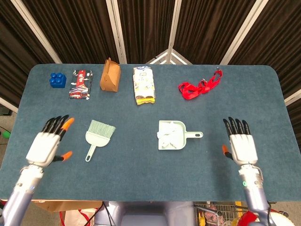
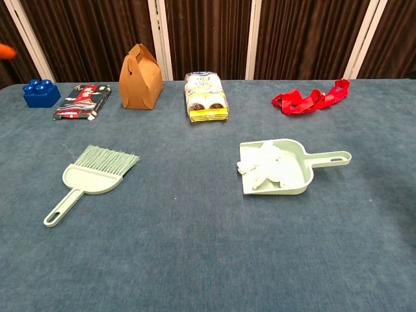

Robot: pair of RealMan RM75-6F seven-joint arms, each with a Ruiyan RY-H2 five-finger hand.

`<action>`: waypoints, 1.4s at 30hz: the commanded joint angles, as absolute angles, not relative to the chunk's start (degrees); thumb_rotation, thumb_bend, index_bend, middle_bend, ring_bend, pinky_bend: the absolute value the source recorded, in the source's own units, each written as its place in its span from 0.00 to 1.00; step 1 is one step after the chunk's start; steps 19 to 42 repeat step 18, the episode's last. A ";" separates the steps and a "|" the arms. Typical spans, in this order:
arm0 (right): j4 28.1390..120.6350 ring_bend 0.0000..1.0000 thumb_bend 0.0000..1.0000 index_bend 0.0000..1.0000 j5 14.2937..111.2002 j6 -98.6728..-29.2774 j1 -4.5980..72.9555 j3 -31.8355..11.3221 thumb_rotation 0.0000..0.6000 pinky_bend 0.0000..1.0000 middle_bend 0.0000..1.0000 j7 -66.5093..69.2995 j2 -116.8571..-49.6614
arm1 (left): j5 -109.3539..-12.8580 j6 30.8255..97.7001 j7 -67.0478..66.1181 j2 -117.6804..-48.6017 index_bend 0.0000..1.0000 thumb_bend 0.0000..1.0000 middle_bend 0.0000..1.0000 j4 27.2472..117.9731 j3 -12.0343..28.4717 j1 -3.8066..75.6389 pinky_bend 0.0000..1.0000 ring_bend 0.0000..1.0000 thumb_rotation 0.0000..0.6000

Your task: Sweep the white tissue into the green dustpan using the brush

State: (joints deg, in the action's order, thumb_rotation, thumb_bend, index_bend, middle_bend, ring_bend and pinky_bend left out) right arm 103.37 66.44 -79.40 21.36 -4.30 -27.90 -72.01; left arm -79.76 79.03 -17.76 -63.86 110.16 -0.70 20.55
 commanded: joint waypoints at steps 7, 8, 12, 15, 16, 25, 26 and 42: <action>102.84 0.00 0.33 0.00 81.12 -88.99 10.41 3.75 1.00 0.00 0.00 -15.95 -64.19 | -92.70 91.01 -6.48 -58.43 0.00 0.00 0.00 103.16 -10.27 7.62 0.00 0.00 1.00; 101.88 0.00 0.33 0.00 82.15 -90.05 9.32 4.29 1.00 0.00 0.00 -15.19 -64.03 | -93.67 92.67 -6.02 -59.16 0.00 0.00 0.00 100.85 -10.18 6.56 0.00 0.00 1.00; 100.13 0.00 0.33 0.00 84.48 -92.33 6.39 5.82 1.00 0.00 0.00 -13.27 -63.24 | -94.71 94.70 -5.85 -60.99 0.00 0.00 0.00 94.99 -9.93 4.47 0.00 0.00 1.00; 99.77 0.00 0.33 0.00 84.89 -93.11 4.93 5.86 1.00 0.00 0.00 -11.71 -62.76 | -95.05 94.73 -5.88 -61.23 0.00 0.00 0.00 93.70 -9.71 3.78 0.00 0.00 1.00; 99.83 0.00 0.33 0.00 84.80 -92.98 4.83 5.58 1.00 0.00 0.00 -11.31 -62.74 | -95.20 94.90 -5.92 -61.38 0.00 0.00 0.00 93.58 -9.43 3.67 0.00 0.00 1.00; 99.49 0.00 0.33 0.00 84.94 -92.39 4.74 5.22 1.00 0.00 0.00 -11.56 -62.88 | -95.61 95.19 -5.82 -61.77 0.00 0.00 0.00 93.27 -8.79 3.53 0.00 0.00 1.00; 99.49 0.00 0.33 0.00 84.94 -92.39 4.74 5.22 1.00 0.00 0.00 -11.56 -62.88 | -95.61 95.19 -5.82 -61.77 0.00 0.00 0.00 93.27 -8.79 3.53 0.00 0.00 1.00; 99.49 0.00 0.33 0.00 84.94 -92.39 4.74 5.22 1.00 0.00 0.00 -11.56 -62.88 | -95.61 95.19 -5.82 -61.77 0.00 0.00 0.00 93.27 -8.79 3.53 0.00 0.00 1.00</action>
